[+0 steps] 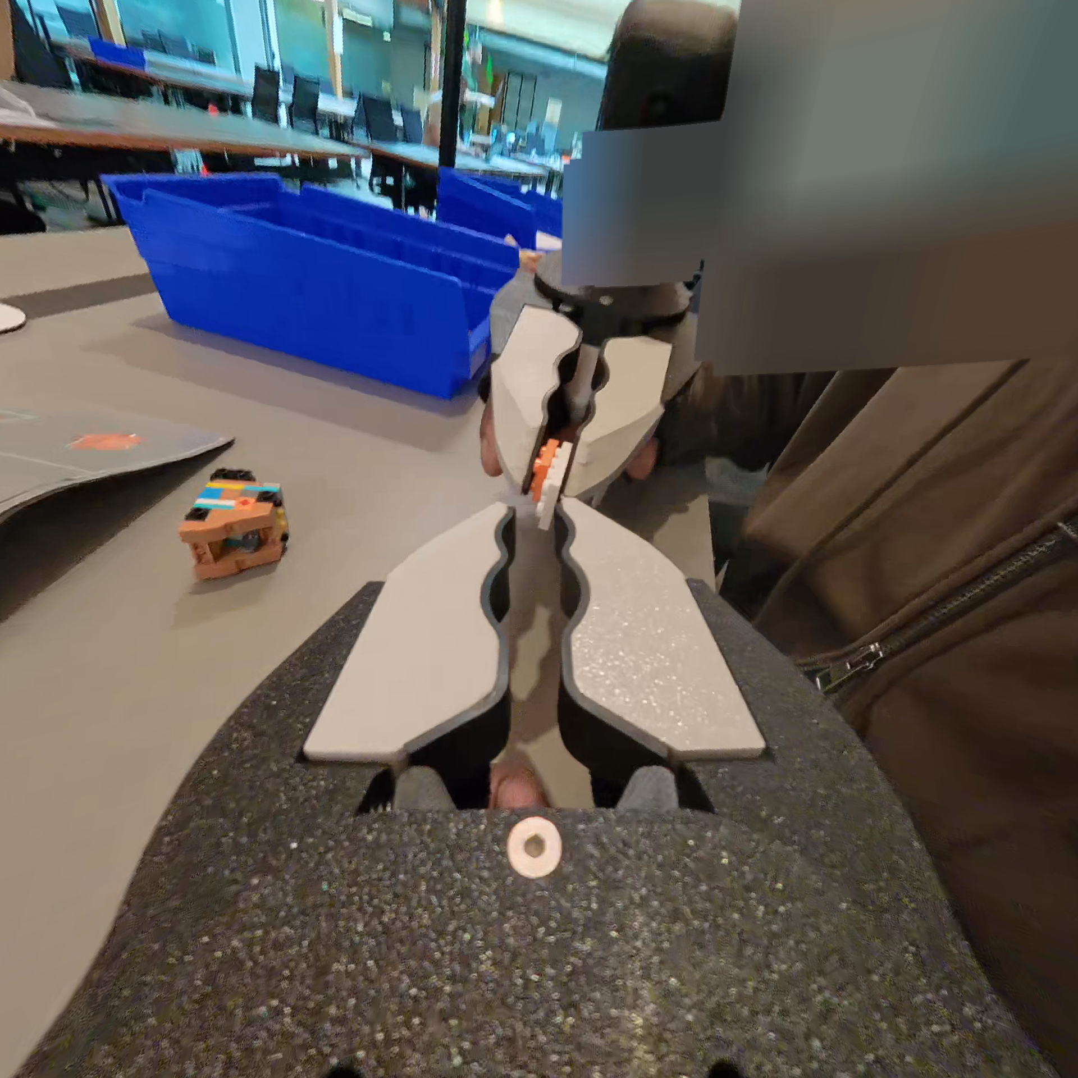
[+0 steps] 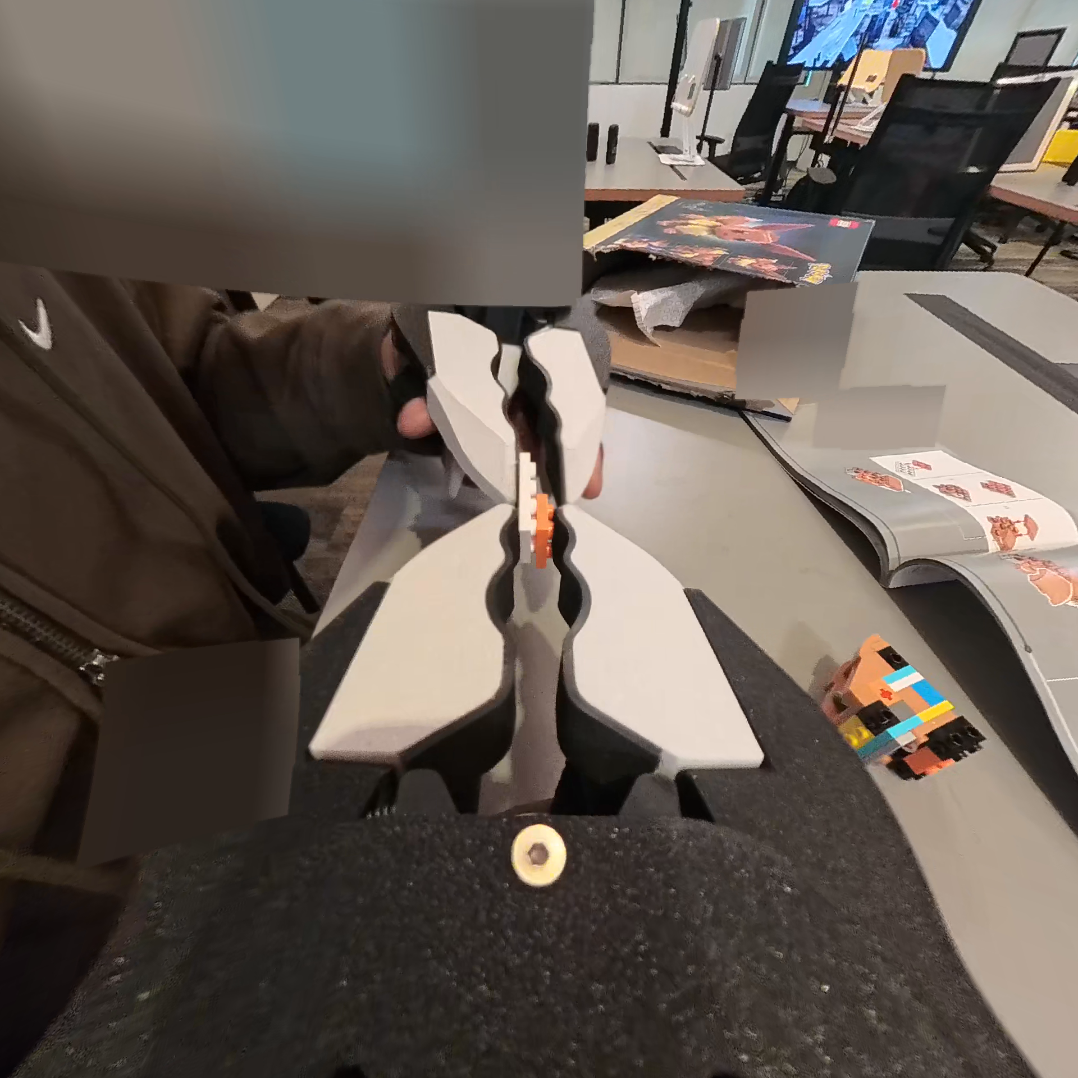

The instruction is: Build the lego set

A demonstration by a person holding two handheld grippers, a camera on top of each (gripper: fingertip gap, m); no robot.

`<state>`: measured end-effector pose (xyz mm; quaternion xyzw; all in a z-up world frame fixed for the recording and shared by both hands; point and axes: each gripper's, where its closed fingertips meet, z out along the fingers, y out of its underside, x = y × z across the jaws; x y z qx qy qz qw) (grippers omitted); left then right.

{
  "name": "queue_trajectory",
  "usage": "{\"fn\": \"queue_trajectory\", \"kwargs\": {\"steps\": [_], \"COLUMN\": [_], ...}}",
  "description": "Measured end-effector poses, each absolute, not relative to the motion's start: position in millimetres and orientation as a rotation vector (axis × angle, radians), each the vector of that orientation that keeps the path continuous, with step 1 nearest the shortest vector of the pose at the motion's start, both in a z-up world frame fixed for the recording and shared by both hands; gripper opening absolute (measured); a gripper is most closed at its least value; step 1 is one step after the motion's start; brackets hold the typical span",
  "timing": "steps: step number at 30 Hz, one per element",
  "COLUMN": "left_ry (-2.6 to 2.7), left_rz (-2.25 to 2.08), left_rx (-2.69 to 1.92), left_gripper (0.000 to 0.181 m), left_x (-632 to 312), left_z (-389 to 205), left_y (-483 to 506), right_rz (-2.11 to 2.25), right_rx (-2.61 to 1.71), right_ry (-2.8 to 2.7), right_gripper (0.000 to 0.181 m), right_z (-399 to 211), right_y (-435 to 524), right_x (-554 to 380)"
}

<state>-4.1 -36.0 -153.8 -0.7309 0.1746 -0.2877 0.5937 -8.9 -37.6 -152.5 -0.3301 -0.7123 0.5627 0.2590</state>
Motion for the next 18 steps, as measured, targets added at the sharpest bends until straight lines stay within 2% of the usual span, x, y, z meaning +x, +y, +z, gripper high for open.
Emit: {"fn": "queue_trajectory", "kwargs": {"steps": [2, 18], "left_ry": [0.408, 0.412], "left_rz": [-0.656, -0.649], "left_rx": [-1.666, -1.759], "left_gripper": [0.007, 0.006], "left_x": [-2.2, -2.7], "left_z": [-150.9, -154.3], "left_y": [-37.3, -40.6], "right_rz": [1.547, 1.338], "right_rx": [-0.917, -0.846], "right_ry": [-1.915, -1.899], "right_gripper": [0.01, 0.01], "right_z": [-151.1, -150.7], "right_y": [-37.9, -41.7], "right_x": [-9.1, -9.0]}}
